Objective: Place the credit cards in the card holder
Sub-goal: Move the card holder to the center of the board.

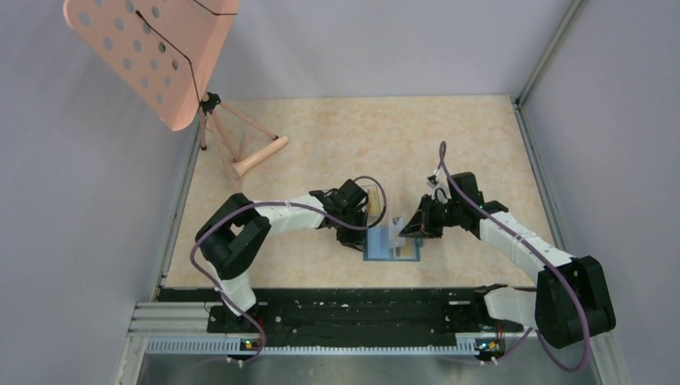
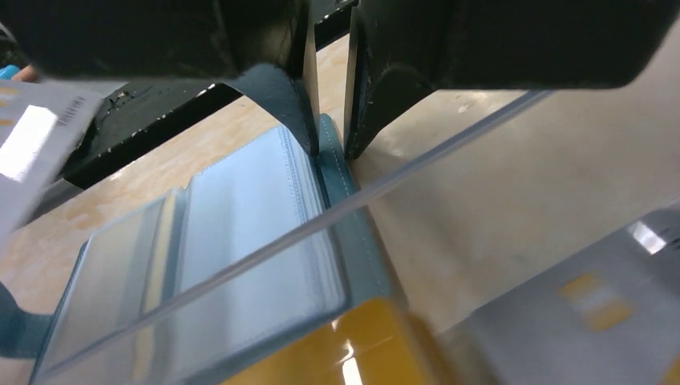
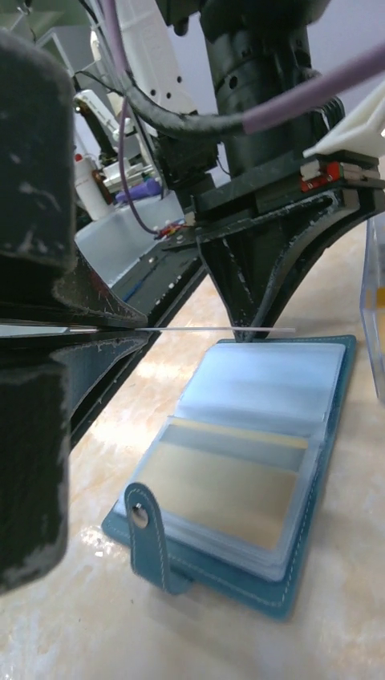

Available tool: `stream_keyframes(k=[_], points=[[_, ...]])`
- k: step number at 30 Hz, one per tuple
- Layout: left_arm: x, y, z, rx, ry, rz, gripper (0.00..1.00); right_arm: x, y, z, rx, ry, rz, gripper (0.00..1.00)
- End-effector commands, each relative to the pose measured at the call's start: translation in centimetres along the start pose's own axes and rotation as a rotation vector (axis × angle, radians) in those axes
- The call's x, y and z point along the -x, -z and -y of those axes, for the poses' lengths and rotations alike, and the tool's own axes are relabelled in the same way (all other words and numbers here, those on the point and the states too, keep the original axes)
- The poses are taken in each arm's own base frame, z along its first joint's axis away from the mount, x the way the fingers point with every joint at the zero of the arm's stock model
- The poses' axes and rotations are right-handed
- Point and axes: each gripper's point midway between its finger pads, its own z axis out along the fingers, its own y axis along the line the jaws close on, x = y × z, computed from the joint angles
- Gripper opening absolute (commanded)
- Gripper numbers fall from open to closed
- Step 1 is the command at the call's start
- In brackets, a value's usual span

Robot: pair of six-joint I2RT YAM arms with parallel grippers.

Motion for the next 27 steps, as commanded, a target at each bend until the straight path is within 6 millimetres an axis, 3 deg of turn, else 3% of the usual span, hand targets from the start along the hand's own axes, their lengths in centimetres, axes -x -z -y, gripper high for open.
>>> stream_keyframes(k=[1,10,19,27], points=[[0.0,-1.4,1.8,-0.054,-0.060,-0.038,0.23,0.1,0.3,1.3,-0.046,0.023,0.018,0.00],[-0.2,-1.7,1.7,-0.025,-0.076,-0.057,0.23,0.4,-0.7,4.6,-0.145,0.062,-0.003,0.00],[-0.4,-1.9,1.3,-0.010,-0.075,-0.067,0.22,0.9,-1.3,5.8,-0.142,0.040,-0.011,0.00],[-0.5,-2.1,1.4,-0.014,-0.075,-0.074,0.21,0.3,-2.2,5.4,-0.077,0.020,-0.056,0.00]])
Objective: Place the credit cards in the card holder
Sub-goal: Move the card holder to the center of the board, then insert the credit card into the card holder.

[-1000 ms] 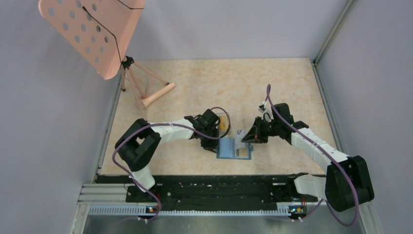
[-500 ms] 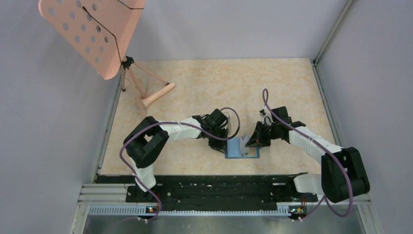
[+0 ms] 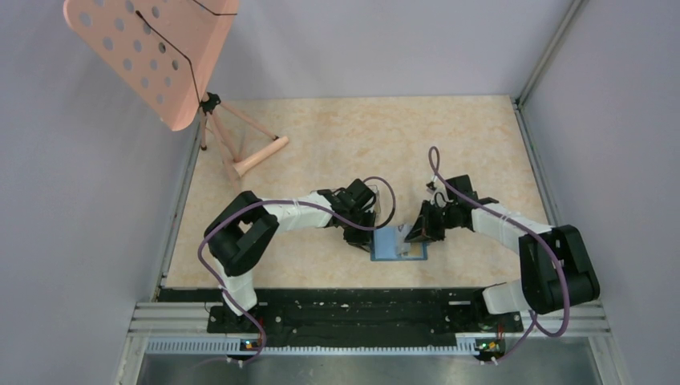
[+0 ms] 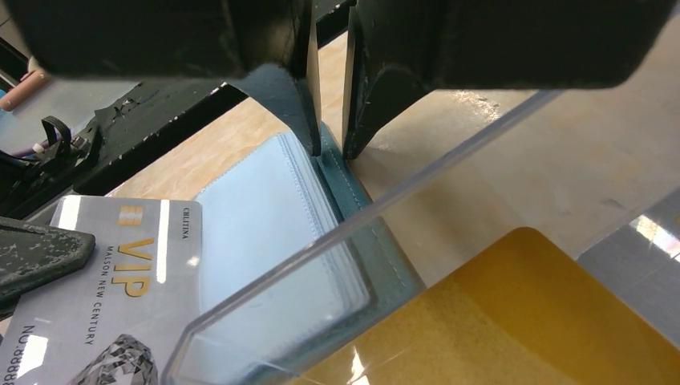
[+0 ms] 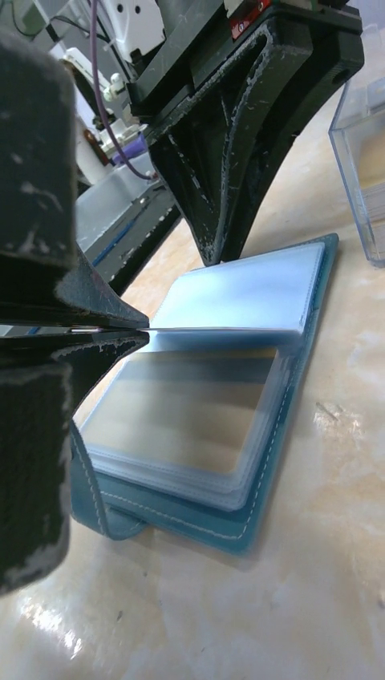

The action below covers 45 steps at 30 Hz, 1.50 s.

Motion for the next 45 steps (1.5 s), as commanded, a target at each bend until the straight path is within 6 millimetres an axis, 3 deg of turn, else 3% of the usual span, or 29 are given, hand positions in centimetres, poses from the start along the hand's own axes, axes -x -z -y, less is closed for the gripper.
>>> stream_keyframes(k=[1,16,33,45], points=[[-0.8,-0.8,-1.1,0.037,0.014,-0.045,0.21,0.3,-0.2,-0.8,0.071,0.027,0.002,0.00],[-0.7,-0.9,-1.1,0.040,0.013,-0.051,0.20,-2.1,-1.6,1.0,0.086,0.013,-0.062,0.00],[-0.8,-1.3,-1.3,0.050,0.012,-0.065,0.18,2.5,0.3,0.9,-0.075,0.158,0.010,0.00],[-0.9,-1.6,-1.3,0.047,0.010,-0.080,0.17,3.8,-0.6,0.8,-0.040,0.148,0.113,0.00]])
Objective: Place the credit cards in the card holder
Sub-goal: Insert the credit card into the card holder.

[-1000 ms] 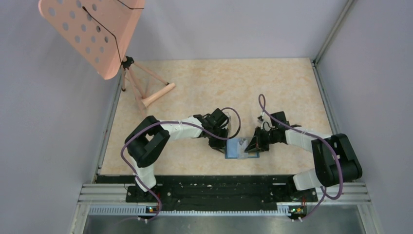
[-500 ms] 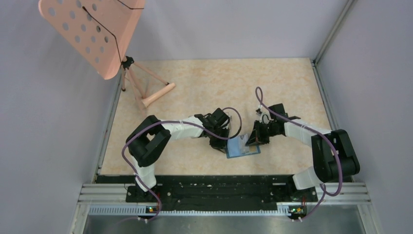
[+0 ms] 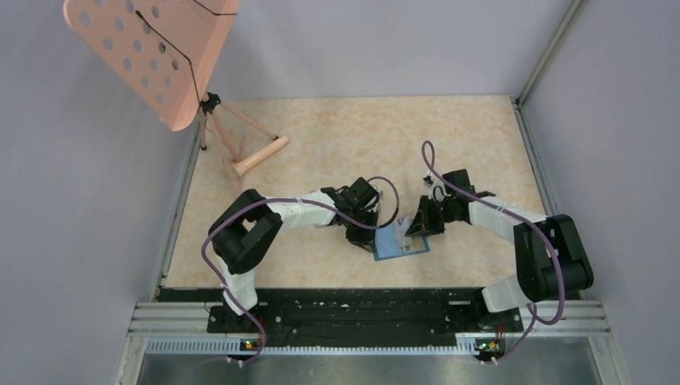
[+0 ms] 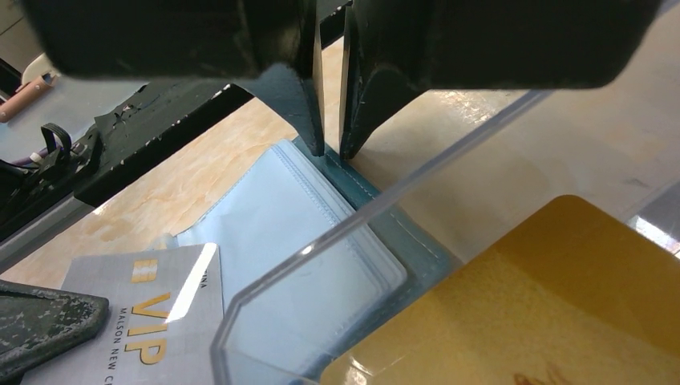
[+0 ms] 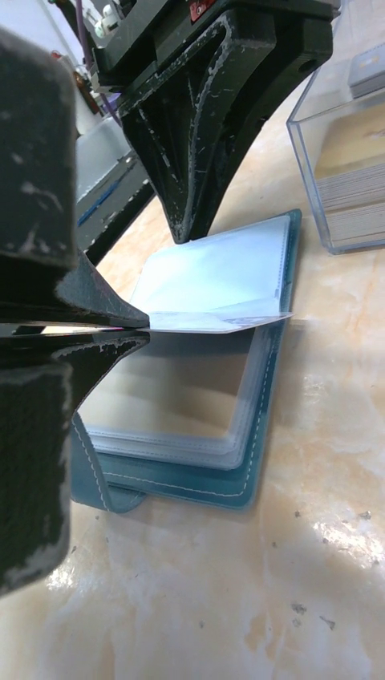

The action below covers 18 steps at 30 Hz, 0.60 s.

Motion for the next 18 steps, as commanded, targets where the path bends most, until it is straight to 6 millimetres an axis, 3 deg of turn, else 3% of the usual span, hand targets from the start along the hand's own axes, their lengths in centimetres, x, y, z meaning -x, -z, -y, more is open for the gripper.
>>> stream_keyframes(k=[1,10,18], points=[[-1.0,-1.4,-1.7,0.050,0.033,-0.055,0.17,1.9,0.2,0.1,-0.013,0.032,0.114,0.00],[-1.1,-1.4,-1.8,0.050,0.034,-0.058,0.17,3.8,0.7,0.1,-0.036,0.042,0.186,0.00],[-1.1,-1.5,-1.8,0.047,0.034,-0.061,0.17,4.1,0.7,0.8,-0.057,0.022,0.206,0.00]])
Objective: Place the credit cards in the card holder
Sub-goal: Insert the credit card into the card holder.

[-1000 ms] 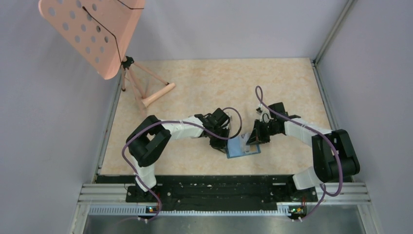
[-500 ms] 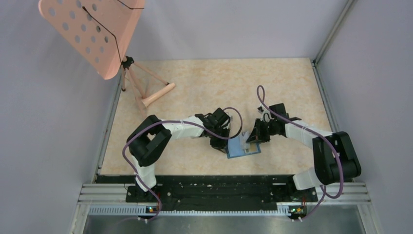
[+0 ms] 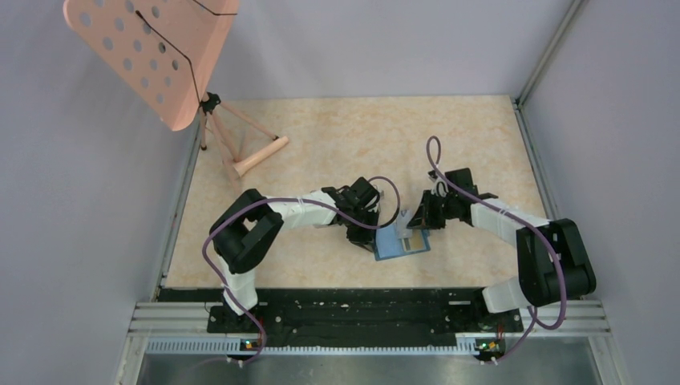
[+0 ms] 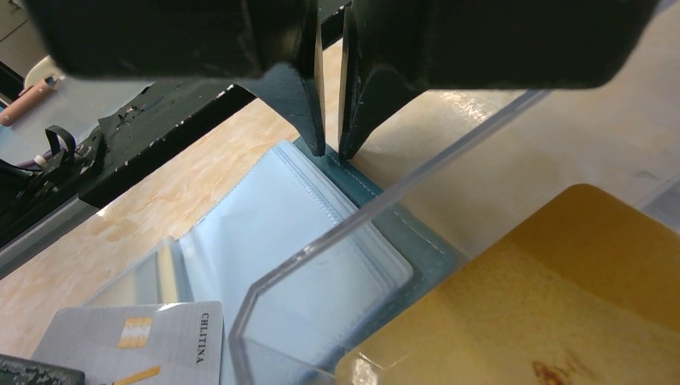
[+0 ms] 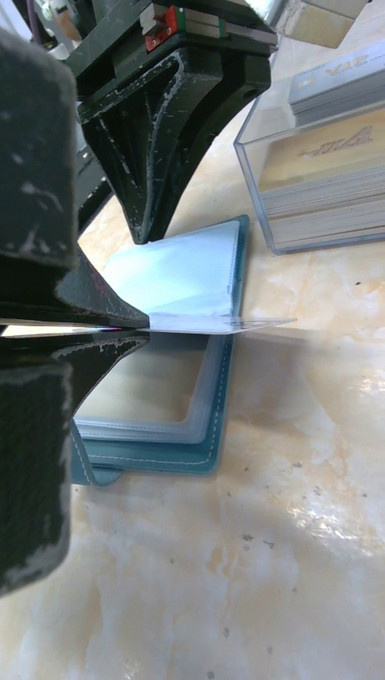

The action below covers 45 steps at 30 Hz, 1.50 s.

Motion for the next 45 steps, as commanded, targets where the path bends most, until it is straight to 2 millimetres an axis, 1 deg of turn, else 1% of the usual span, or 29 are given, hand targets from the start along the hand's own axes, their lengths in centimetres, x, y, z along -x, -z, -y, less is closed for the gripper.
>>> stream_keyframes(k=[1,4,6,8,13,16,20,25,29,34,37,42,45], points=[[-1.2,-1.4,-2.0,0.055,0.038,-0.056,0.17,1.9,0.3,0.5,-0.030,0.021,0.083,0.00],[-1.2,-1.4,-2.0,0.056,0.038,-0.057,0.16,1.6,0.3,0.6,-0.029,0.020,0.078,0.00],[-1.1,-1.4,-1.9,0.055,0.038,-0.055,0.16,1.2,0.1,0.4,-0.003,0.016,0.065,0.00],[-1.2,-1.5,-2.0,0.056,0.039,-0.058,0.16,0.5,-0.2,0.1,0.029,0.004,0.037,0.00],[-1.1,-1.6,-2.0,0.057,0.036,-0.061,0.16,-2.0,-0.5,-0.5,0.107,-0.044,-0.048,0.00],[-1.1,-1.6,-2.0,0.058,0.034,-0.062,0.16,-3.0,-0.4,-0.8,0.133,-0.063,-0.080,0.00],[-1.2,-1.6,-2.1,0.062,0.035,-0.065,0.16,-3.8,0.0,-1.1,0.146,-0.086,-0.111,0.00],[-1.2,-1.7,-2.1,0.065,0.034,-0.065,0.16,-3.9,0.4,-1.2,0.131,-0.098,-0.140,0.00],[-1.1,-1.6,-2.1,0.066,0.033,-0.063,0.16,-3.8,0.4,-0.6,0.085,-0.097,-0.154,0.00],[-1.1,-1.7,-2.2,0.068,0.033,-0.065,0.16,-3.7,0.4,-0.5,0.073,-0.098,-0.170,0.00],[-1.2,-1.7,-2.3,0.070,0.034,-0.066,0.15,-4.1,0.3,-0.5,0.084,-0.093,-0.205,0.00],[-1.2,-1.7,-2.2,0.067,0.034,-0.068,0.15,-4.5,-0.2,0.2,0.065,-0.083,-0.259,0.00],[-1.2,-1.8,-2.3,0.067,0.033,-0.069,0.15,-4.5,-0.5,-0.1,0.097,-0.084,-0.282,0.00]])
